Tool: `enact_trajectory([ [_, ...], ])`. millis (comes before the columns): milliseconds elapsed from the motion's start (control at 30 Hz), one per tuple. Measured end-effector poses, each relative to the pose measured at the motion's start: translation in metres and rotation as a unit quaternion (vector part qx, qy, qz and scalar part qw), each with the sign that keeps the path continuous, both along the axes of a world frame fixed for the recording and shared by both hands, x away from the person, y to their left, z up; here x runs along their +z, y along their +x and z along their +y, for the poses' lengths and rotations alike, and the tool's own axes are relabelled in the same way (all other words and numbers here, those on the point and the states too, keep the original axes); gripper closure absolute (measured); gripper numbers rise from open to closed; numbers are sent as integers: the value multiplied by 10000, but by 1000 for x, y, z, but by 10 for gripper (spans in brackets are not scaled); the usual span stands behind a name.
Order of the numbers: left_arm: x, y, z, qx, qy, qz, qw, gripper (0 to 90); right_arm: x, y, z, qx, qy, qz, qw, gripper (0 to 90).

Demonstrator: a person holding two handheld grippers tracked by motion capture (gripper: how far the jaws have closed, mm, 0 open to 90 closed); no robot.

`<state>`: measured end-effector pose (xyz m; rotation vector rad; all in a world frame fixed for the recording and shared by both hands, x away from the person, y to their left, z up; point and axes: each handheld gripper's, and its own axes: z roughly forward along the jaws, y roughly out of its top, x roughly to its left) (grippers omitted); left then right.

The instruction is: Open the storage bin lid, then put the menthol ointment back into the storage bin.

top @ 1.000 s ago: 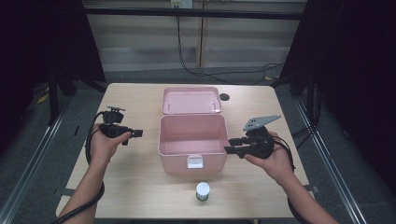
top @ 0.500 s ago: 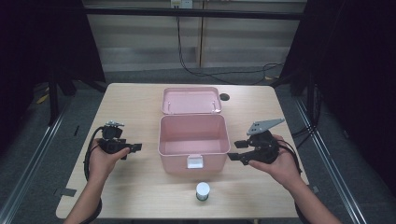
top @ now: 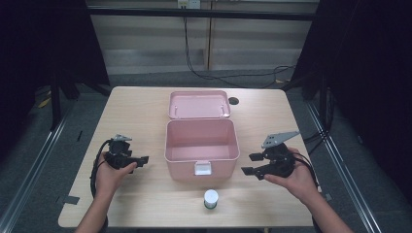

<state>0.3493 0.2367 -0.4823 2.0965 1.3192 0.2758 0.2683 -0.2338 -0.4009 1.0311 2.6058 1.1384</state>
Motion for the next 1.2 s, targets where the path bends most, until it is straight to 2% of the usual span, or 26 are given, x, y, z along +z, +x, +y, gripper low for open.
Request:
enact_trajectory([
  [67, -5, -2, -3, 18, 43, -74, 10000, 227, -4, -2, 1, 58, -44, 25, 10000, 379],
  [167, -9, -3, -3, 9, 36, -58, 10000, 222, -7, -4, 2, 75, -38, 86, 9999, 373],
  [200, -13, -4, -5, -64, 114, -169, 9998, 214, -10, -5, 3, 101, -61, 126, 9999, 369],
  [333, -16, -8, -5, -226, 176, -392, 9988, 190, -17, -6, 5, 156, -106, 205, 9996, 364],
  [467, -19, -11, -4, -266, 134, -538, 9981, 186, -21, -6, 8, 215, -128, 301, 9992, 361],
  [700, -23, -14, -5, -365, 183, -696, 9967, 154, -26, -7, 20, 363, -231, 331, 9985, 352],
  [800, -24, -15, -6, -466, 295, -793, 9953, 144, -28, -7, 24, 448, -277, 356, 9980, 350],
  [867, -26, -16, -6, -486, 280, -855, 9948, 131, -28, -7, 25, 483, -316, 350, 9977, 350],
  [967, -28, -17, -6, -493, 241, -926, 9942, 108, -28, -6, 28, 523, -377, 360, 9973, 350],
  [1133, -28, -17, -6, -511, 211, -913, 9943, 100, -30, -7, 33, 629, -495, 399, 9960, 350],
  [1200, -28, -17, -6, -508, 209, -913, 9943, 100, -32, -8, 35, 661, -536, 507, 9951, 347],
])
